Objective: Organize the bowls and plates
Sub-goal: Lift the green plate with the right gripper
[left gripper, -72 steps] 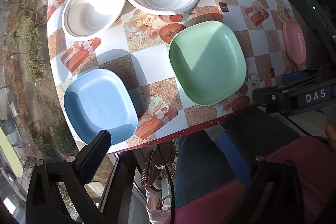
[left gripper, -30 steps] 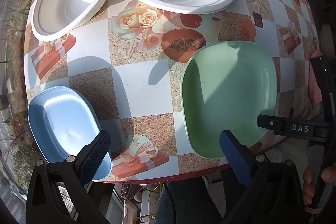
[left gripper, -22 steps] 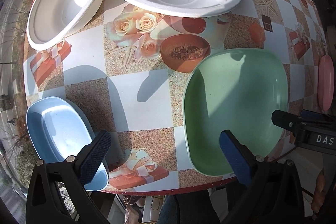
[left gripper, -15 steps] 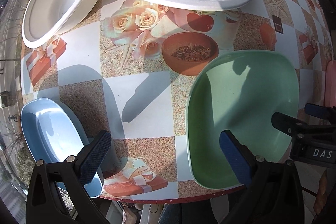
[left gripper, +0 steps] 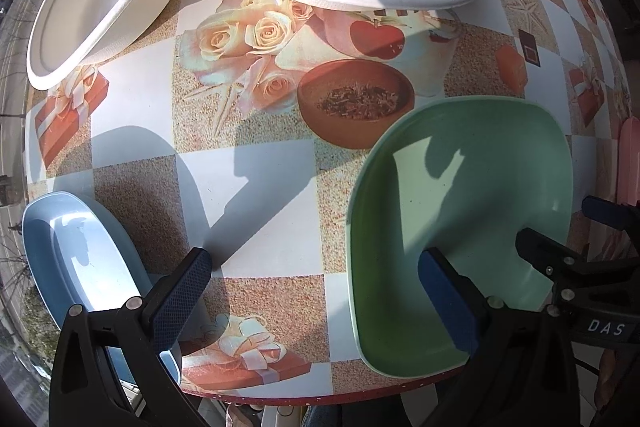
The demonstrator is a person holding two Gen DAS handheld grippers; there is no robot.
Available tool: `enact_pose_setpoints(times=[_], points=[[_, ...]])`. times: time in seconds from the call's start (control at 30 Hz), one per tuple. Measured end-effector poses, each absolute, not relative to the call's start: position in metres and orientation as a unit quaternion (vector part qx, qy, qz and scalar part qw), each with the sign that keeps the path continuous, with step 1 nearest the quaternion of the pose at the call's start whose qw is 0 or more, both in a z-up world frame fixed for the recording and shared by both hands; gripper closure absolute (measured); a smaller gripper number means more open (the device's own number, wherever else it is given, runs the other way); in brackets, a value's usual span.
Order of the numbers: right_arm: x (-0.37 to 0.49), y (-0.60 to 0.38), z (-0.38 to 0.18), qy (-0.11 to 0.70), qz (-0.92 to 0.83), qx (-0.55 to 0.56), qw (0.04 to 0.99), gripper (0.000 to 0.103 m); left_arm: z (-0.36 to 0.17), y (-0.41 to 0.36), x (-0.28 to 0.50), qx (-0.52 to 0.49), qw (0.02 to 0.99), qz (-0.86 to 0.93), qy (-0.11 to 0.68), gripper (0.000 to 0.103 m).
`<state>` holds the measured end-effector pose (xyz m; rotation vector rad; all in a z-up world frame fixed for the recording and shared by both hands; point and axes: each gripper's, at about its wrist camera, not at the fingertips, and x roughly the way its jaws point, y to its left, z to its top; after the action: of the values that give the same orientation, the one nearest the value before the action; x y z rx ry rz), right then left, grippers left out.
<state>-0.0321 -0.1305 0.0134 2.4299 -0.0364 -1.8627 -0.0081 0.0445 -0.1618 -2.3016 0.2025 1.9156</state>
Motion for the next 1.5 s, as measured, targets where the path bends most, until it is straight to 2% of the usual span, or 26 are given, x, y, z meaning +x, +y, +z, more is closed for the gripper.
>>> enact_pose_setpoints(times=[0.53, 1.27, 1.33, 1.43, 1.5], points=[[-0.035, -0.138, 0.014, -0.021, -0.605, 0.795, 0.035, 0.0, -0.16, 0.016, 0.001, -0.752, 0.029, 0.658, 0.03, 0.0], [-0.048, -0.134, 0.007, -0.009, -0.582, 0.812, 0.036, 0.0, -0.153, 0.027, -0.007, -0.755, 0.032, 0.654, 0.043, 0.001], [-0.046, -0.143, 0.011, 0.008, -0.586, 0.809, 0.049, 0.005, -0.153, 0.028, -0.006, -0.758, 0.034, 0.65, 0.045, 0.004], [-0.043, -0.159, 0.015, 0.033, -0.587, 0.806, 0.07, 0.019, -0.151, 0.03, -0.007, -0.765, 0.03, 0.642, 0.039, 0.01], [-0.041, -0.166, 0.017, 0.038, -0.587, 0.805, 0.075, 0.031, -0.148, 0.033, -0.007, -0.765, 0.034, 0.642, 0.043, 0.015]])
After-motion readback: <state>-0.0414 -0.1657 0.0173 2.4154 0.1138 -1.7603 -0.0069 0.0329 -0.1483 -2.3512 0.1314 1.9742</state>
